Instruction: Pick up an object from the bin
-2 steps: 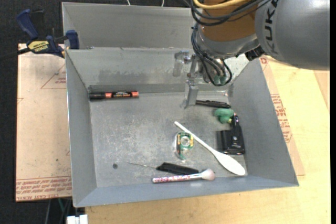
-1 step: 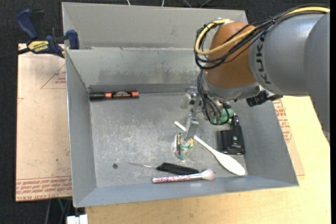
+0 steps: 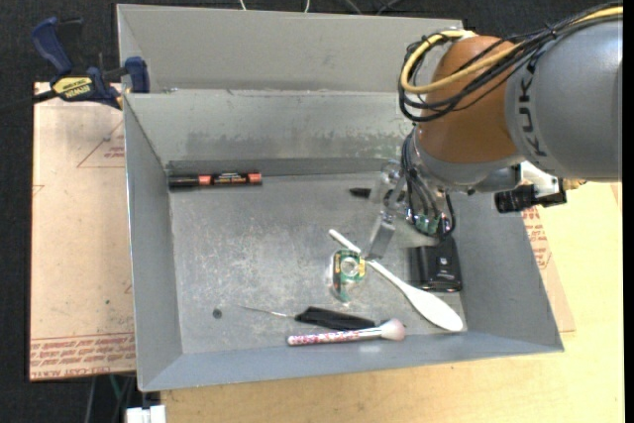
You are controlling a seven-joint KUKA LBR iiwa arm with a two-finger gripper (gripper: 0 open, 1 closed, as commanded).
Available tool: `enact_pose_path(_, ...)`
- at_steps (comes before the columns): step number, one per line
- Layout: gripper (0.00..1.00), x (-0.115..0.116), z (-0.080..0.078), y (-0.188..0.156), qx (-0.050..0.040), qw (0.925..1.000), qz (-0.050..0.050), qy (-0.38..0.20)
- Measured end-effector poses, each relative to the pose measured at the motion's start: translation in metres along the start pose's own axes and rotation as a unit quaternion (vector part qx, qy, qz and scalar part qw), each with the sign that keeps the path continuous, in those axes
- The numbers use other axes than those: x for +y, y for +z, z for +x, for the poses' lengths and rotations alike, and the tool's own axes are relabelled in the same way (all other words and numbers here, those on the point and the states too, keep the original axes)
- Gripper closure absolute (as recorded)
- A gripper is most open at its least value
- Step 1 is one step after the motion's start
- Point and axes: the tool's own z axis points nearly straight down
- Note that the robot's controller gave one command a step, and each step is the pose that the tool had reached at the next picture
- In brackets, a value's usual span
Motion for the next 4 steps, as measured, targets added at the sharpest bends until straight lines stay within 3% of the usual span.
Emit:
enact_pose_path(1,0.00,0.001,0.050,0.054,0.0061,0.9994,0.003,0.034)
enact_pose_path(2,0.00,-0.008,0.049,0.085,-0.0054,0.9911,-0.003,0.133)
enact_pose_path(3,1.00,0.005,0.039,0.085,0.0041,0.9855,0.003,0.170)
enact_pose_path(4,1.00,0.005,0.039,0.085,0.0041,0.9855,0.003,0.170)
